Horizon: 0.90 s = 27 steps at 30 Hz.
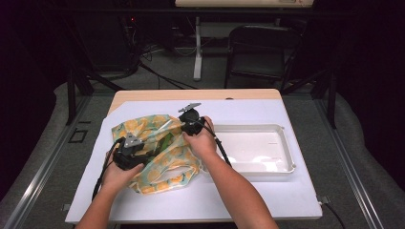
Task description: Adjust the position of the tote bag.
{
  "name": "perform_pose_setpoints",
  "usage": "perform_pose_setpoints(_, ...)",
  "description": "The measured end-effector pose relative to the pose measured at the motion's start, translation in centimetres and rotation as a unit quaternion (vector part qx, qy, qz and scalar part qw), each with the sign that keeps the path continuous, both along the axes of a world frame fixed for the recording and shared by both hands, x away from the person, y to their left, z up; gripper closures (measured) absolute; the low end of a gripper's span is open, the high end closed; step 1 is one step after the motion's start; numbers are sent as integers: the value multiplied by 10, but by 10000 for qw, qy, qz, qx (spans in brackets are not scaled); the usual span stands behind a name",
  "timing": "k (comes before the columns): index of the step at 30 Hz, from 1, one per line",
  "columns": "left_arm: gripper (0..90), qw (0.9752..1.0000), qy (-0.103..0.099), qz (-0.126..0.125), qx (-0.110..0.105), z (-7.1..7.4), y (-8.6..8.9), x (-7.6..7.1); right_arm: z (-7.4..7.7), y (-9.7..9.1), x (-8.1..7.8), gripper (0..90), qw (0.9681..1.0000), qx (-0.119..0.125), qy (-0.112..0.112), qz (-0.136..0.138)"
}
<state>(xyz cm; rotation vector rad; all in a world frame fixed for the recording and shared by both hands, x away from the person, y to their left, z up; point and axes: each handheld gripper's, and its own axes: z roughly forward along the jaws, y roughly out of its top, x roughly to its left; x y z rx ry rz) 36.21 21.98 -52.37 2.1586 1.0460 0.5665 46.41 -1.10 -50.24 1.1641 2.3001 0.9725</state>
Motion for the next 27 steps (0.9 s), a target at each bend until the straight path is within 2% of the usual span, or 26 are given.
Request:
perform_pose_setpoints(3,495,9999,-121,-3,64,0,-5,-2,0,0,0,798,10000,26,-21,-15)
perform_pose_setpoints(9,481,9988,-346,34,359,-1,-12,-4,3,-2,-1,799,10000,72,-36,-13)
perform_pose_setpoints(10,474,9988,-346,34,359,-1,-12,-4,3,-2,-2,799,10000,85,-43,-18)
perform_pose_setpoints(12,460,9980,-417,31,472,-2,-17,-6,4,-3,-2,799,9999,126,-48,-33)
perform_pose_setpoints(15,454,9969,-391,20,688,-6,-21,-5,5,-3,-2,799,9999,151,-28,-27)
perform_pose_setpoints(17,455,9951,-428,71,890,-9,-23,-5,5,-3,-2,798,9999,146,-25,-15)
perform_pose_setpoints(22,461,9914,-517,87,1196,-12,-26,-5,5,-3,-3,798,9998,169,-52,-11)
perform_pose_setpoints(27,494,9859,-738,134,1493,-14,-25,-6,6,-4,-3,797,9999,156,-56,-16)
